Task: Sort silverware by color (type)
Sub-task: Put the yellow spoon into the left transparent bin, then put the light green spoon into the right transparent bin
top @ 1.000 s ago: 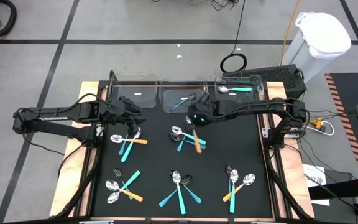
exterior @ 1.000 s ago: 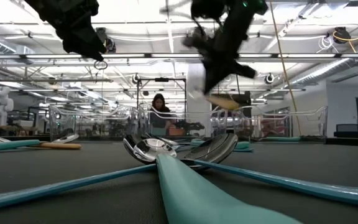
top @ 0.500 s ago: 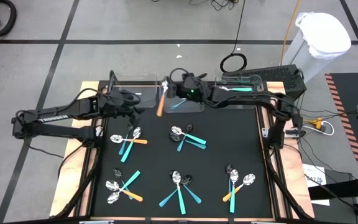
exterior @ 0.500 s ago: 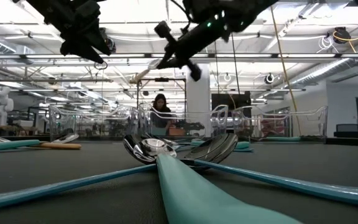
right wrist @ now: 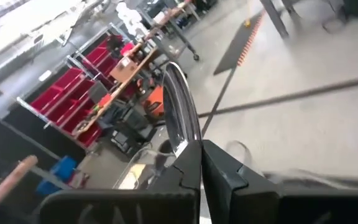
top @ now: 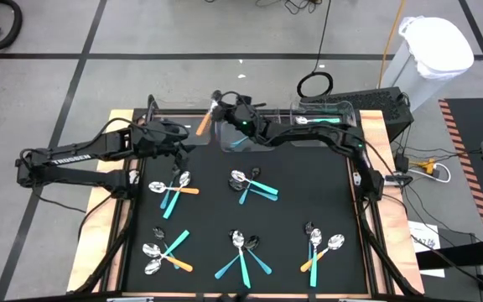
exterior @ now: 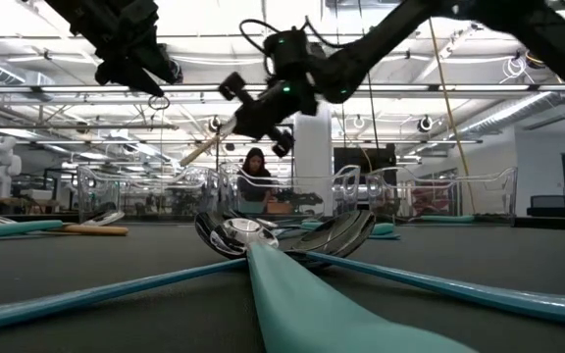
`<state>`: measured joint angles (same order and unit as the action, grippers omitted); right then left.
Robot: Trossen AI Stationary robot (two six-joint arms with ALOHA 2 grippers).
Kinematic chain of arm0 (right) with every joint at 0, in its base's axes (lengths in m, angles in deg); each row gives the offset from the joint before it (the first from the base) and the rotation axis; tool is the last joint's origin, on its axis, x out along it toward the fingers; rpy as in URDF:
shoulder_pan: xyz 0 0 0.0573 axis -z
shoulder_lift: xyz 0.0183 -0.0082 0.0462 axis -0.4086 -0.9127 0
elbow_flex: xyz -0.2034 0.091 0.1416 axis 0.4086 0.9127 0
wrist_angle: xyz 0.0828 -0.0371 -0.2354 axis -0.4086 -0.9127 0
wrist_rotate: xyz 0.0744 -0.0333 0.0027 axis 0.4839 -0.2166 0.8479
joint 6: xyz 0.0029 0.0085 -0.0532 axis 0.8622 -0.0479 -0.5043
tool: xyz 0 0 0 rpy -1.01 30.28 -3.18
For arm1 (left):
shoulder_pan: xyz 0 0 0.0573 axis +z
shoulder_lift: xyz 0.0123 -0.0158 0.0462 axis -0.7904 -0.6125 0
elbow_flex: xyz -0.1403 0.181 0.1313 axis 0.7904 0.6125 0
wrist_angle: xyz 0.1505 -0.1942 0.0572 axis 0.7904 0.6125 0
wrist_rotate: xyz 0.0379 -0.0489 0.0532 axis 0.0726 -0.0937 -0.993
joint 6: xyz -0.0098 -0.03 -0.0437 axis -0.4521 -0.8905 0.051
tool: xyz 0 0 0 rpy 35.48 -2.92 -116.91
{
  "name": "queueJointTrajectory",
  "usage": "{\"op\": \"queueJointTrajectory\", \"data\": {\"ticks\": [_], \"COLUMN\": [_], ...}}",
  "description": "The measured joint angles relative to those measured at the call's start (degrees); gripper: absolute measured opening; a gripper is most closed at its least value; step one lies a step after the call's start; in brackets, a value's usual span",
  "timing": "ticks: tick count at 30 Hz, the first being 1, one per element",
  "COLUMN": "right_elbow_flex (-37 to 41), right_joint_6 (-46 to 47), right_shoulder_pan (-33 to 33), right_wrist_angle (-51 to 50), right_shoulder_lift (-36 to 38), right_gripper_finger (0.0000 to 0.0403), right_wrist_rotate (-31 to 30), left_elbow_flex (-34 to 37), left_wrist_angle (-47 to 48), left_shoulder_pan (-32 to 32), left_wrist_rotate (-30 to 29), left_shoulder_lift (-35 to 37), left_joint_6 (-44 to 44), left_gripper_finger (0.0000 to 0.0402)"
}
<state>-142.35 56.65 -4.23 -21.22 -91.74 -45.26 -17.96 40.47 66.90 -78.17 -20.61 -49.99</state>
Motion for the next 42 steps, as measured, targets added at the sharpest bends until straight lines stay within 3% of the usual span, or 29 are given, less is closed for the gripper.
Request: {"op": "queueJointTrajectory", "data": {"ticks": [5,13,19,22,29,36,42], "right_elbow_flex": [-12.7,-22.2,-22.6,-22.6,-22.6,-22.6,-22.6], "right_joint_6": [-7.0,-8.2,-11.5,-14.2,-10.8,-12.0,-13.8], "right_shoulder_pan": [0.0,0.1,0.6,0.2,-1.5,-4.0,-6.7], "right_wrist_angle": [-2.6,-16.1,-19.2,-19.5,-27.1,-49.5,-73.5], "right_shoulder_lift": [-6.7,-9.7,-8.9,-8.2,-5.7,0.6,8.9], "right_gripper_finger": [0.0019,0.0131,0.0195,0.0198,0.0175,0.0165,0.0164], "right_wrist_rotate": [-0.1,1.0,13.7,18.2,20.0,20.1,20.0], "left_elbow_flex": [0.0,0.0,0.0,0.0,0.0,1.1,2.3], "left_wrist_angle": [3.4,12.2,12.7,12.4,13.3,15.8,15.6], "left_shoulder_pan": [0.0,0.0,0.0,0.0,0.0,0.0,-0.2], "left_wrist_rotate": [0.0,-2.1,-5.6,-6.1,-6.2,4.6,5.8], "left_shoulder_lift": [0.0,1.2,1.9,1.9,1.9,1.9,1.8], "left_joint_6": [-0.4,-4.4,-4.0,-2.8,-2.7,1.3,-1.5], "left_gripper_finger": [0.0240,0.0240,0.0240,0.0240,0.0240,0.0240,0.0240]}}
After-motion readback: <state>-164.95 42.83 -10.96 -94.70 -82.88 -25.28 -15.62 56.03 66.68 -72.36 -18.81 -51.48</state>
